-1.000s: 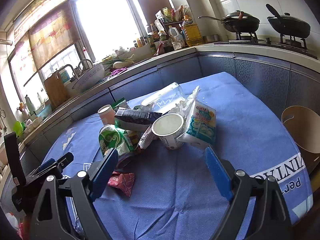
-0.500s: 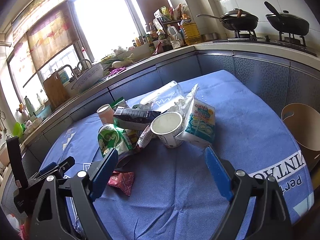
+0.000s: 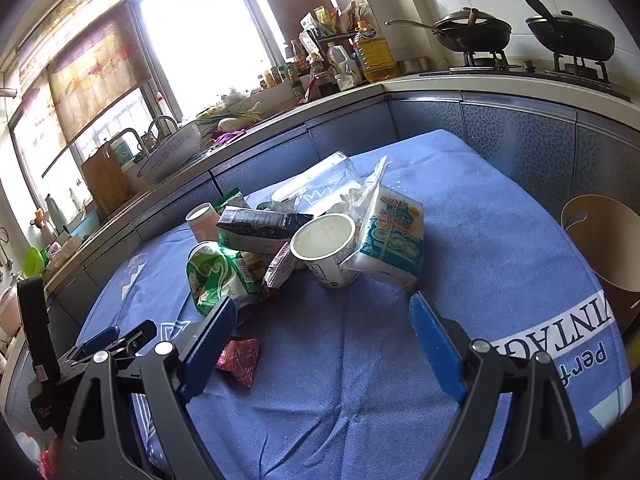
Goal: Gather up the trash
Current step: 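Move left gripper to pink wrapper while right gripper approaches the green can, then close left gripper on pink wrapper while right gripper closes on green can, then carry pink wrapper and green can in both grippers over the cardboard wastebasket, then open both grippers to drop wrapper and can into the wastebasket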
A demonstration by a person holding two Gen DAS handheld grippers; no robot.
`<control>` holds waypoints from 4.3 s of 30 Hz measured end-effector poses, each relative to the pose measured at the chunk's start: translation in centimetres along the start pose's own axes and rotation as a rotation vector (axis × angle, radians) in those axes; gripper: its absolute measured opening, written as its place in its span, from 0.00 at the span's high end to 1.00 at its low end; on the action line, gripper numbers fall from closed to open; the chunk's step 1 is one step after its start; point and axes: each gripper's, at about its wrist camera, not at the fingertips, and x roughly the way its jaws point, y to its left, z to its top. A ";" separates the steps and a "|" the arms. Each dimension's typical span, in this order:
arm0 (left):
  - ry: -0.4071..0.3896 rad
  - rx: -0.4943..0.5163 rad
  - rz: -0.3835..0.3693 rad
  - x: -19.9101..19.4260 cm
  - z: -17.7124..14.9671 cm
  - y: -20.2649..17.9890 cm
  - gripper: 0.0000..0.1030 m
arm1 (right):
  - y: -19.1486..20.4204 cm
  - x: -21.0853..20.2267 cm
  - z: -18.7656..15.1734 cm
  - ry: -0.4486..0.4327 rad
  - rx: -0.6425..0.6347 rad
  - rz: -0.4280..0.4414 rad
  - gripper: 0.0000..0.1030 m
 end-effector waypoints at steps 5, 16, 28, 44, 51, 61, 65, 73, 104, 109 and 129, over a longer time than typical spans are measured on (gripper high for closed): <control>0.024 0.011 -0.001 0.5 -0.2 -0.2 0.06 | -0.2 0.2 -0.1 0.006 0.005 0.000 0.16; 0.068 0.031 -0.082 1.2 -0.6 -1.5 0.06 | -0.4 0.6 -0.1 0.020 0.010 0.004 0.16; 0.181 0.054 -0.226 4.8 -1.7 -4.4 0.06 | -0.4 2.0 -0.7 0.080 -0.003 0.033 0.29; 0.190 0.032 -0.274 4.4 -2.2 -1.8 0.76 | 5.3 10.5 0.3 0.306 -0.117 0.259 0.37; 0.176 0.027 -0.299 3.1 -2.5 0.5 0.76 | 5.4 14.7 1.1 0.375 0.048 0.375 0.28; 0.151 -0.005 -0.276 1.8 -2.2 3.1 0.77 | 9.0 18.4 1.7 0.416 -0.070 0.386 0.47; 0.143 -0.034 -0.246 1.5 -1.9 4.6 0.77 | 9.6 16.8 1.4 0.411 -0.109 0.408 0.61; 0.143 -0.048 -0.235 1.3 -1.4 5.3 0.77 | 7.3 13.8 2.4 0.410 0.007 0.485 0.67; 0.210 0.553 -0.896 3.7 6.3 -44.0 0.77 | -34.6 -6.3 2.6 -0.171 0.493 -0.235 0.67; 0.319 0.600 -0.865 7.6 3.0 -50.2 0.77 | -36.5 -4.4 0.9 -0.119 0.467 -0.311 0.67; 0.245 0.534 -0.837 3.9 4.3 -41.7 0.38 | -31.3 -5.9 2.8 -0.223 0.462 -0.231 0.46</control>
